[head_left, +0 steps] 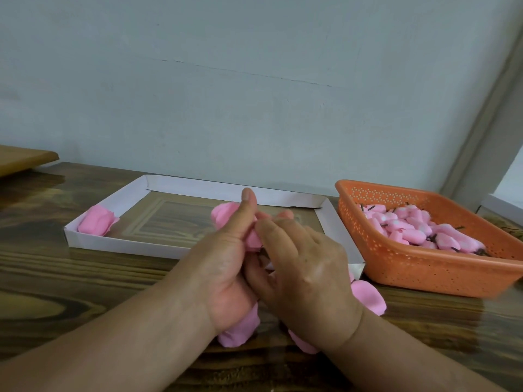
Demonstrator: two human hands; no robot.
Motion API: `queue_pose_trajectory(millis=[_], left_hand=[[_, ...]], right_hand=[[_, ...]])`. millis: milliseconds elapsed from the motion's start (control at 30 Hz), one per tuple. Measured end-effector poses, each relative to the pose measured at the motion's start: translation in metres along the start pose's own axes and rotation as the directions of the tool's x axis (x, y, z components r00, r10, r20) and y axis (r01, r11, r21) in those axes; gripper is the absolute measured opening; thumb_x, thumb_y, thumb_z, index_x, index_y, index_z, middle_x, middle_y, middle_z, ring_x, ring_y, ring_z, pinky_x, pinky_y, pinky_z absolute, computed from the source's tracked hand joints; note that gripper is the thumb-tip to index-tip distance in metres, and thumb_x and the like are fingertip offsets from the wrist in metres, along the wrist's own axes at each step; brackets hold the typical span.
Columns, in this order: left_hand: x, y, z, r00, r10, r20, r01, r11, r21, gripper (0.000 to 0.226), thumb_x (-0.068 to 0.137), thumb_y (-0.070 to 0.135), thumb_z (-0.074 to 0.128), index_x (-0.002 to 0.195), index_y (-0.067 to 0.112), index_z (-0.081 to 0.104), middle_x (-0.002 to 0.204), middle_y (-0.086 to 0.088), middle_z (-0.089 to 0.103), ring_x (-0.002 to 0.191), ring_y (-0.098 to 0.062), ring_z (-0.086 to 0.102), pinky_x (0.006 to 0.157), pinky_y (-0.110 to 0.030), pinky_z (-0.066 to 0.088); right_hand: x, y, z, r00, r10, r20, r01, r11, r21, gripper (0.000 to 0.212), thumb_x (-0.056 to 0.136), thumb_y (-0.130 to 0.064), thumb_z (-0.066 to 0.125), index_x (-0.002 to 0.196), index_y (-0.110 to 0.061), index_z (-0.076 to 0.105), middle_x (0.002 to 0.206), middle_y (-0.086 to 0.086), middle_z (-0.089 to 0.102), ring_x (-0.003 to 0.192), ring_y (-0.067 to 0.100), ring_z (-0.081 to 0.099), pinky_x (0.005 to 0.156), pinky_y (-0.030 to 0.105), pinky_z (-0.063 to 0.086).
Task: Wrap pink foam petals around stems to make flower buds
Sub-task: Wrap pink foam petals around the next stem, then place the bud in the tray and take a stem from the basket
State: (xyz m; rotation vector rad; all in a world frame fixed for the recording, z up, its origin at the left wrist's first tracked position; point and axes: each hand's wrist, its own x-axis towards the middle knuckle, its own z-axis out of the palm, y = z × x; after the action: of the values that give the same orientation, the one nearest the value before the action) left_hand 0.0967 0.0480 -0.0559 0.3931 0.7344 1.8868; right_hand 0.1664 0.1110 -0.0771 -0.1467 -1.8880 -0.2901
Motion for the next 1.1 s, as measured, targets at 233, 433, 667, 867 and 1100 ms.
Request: queue_pose_trajectory(millis=[233,433,667,867,1100], left_hand=[[-0.001,-0.009,0.004,1.000,0.015,-0.014,-0.016,0.997,-0.078,0.031,0.080,0.041,0.059,0.065,0.013,0.060,0.074,-0.008,0.060,0.083,-0.012,0.059,0.083,-0.024,0.051],[0.006,-0.002,-0.006,0.999,0.036,-0.016,-0.034,0.994,0.102,0.028,0.066,0.037,0.065,0.059,0.010,0.070,0.076,-0.011,0.071,0.065,-0.018,0.071,0.065,-0.030,0.060],[0.025,0.012,-0.019,0.982,0.153,-0.109,-0.123,0.963,0.239,0.033,0.075,0.037,0.063,0.058,0.012,0.049,0.078,-0.012,0.073,0.066,-0.024,0.070,0.068,-0.042,0.058],[0.050,0.062,-0.044,0.924,0.279,-0.262,-0.109,0.848,0.519,0.032,0.098,0.029,0.049,0.070,0.017,0.042,0.062,-0.001,0.070,0.071,-0.014,0.067,0.070,-0.031,0.044],[0.071,0.129,-0.091,0.851,0.486,-0.200,0.128,0.177,0.976,0.036,0.098,0.027,0.045,0.070,0.006,0.055,0.065,-0.009,0.049,0.067,-0.021,0.047,0.080,-0.033,0.035]], right_hand=[[-0.004,-0.003,0.001,0.953,0.274,0.133,-0.303,0.898,0.319,0.009,0.068,-0.012,0.070,0.071,-0.006,0.065,0.075,-0.002,0.065,0.062,0.012,0.056,0.048,0.031,0.047],[-0.004,-0.010,0.001,0.714,0.523,0.465,-0.688,0.406,0.601,0.007,0.070,-0.012,0.069,0.071,-0.019,0.066,0.080,-0.007,0.071,0.059,0.007,0.063,0.055,0.030,0.054],[0.004,-0.004,-0.001,0.611,0.483,0.627,-0.774,0.199,0.602,0.023,0.074,-0.003,0.076,0.080,-0.024,0.067,0.067,0.000,0.070,0.062,0.006,0.064,0.060,0.016,0.051],[0.010,0.014,-0.001,0.536,0.577,0.616,-0.841,0.306,0.446,0.033,0.074,-0.017,0.075,0.104,-0.017,0.061,0.077,0.000,0.067,0.067,0.007,0.063,0.058,0.018,0.049],[0.017,0.035,-0.004,0.551,0.599,0.580,-0.828,0.311,0.466,0.023,0.076,-0.013,0.072,0.093,-0.024,0.060,0.080,-0.002,0.068,0.068,0.004,0.063,0.059,0.016,0.048]])
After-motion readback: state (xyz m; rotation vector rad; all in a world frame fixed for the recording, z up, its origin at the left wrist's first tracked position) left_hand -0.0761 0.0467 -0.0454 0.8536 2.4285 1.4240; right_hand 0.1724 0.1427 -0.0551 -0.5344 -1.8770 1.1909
